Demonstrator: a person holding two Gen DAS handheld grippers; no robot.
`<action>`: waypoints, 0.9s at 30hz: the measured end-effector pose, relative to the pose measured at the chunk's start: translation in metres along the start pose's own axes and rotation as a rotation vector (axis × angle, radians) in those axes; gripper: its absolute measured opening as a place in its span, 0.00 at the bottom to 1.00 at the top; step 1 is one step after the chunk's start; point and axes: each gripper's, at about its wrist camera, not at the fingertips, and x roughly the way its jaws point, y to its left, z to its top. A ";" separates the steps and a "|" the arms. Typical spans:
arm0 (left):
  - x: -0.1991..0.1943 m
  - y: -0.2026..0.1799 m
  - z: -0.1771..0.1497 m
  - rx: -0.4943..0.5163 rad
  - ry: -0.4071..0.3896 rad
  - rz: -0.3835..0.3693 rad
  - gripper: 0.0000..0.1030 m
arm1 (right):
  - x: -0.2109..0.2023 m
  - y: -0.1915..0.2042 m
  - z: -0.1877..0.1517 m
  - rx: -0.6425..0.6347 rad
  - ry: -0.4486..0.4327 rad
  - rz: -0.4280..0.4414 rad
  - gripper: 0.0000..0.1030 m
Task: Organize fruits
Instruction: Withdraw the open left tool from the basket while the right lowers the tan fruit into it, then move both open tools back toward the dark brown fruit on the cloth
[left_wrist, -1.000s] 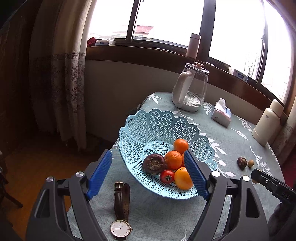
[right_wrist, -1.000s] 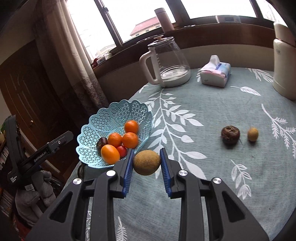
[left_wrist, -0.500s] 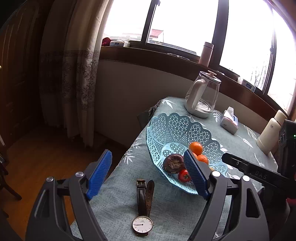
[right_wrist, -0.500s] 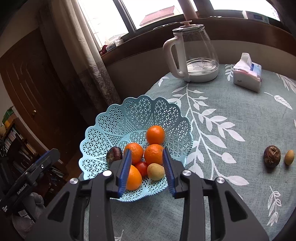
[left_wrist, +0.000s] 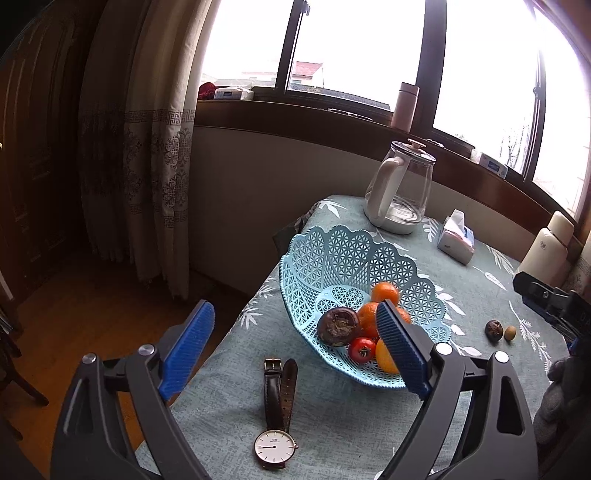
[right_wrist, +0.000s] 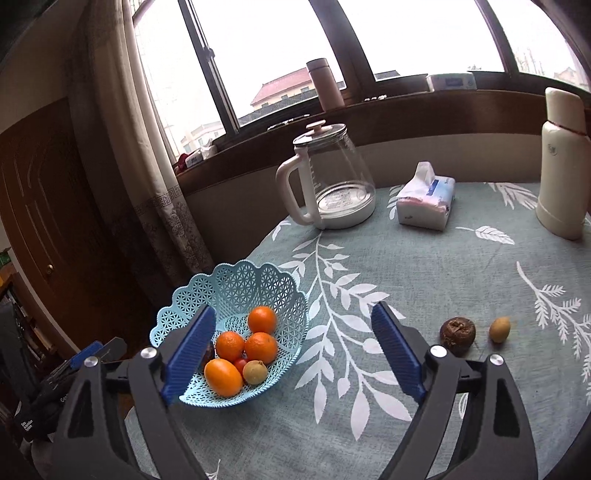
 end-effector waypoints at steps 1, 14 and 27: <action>-0.001 -0.002 0.000 0.002 -0.001 -0.004 0.92 | -0.007 -0.003 0.001 0.013 -0.024 0.004 0.89; -0.014 -0.029 0.002 0.042 -0.032 -0.016 0.97 | -0.080 -0.052 0.013 0.054 -0.294 -0.208 0.95; -0.020 -0.075 0.002 0.091 -0.039 -0.028 0.97 | -0.094 -0.117 0.010 0.066 -0.192 -0.336 0.95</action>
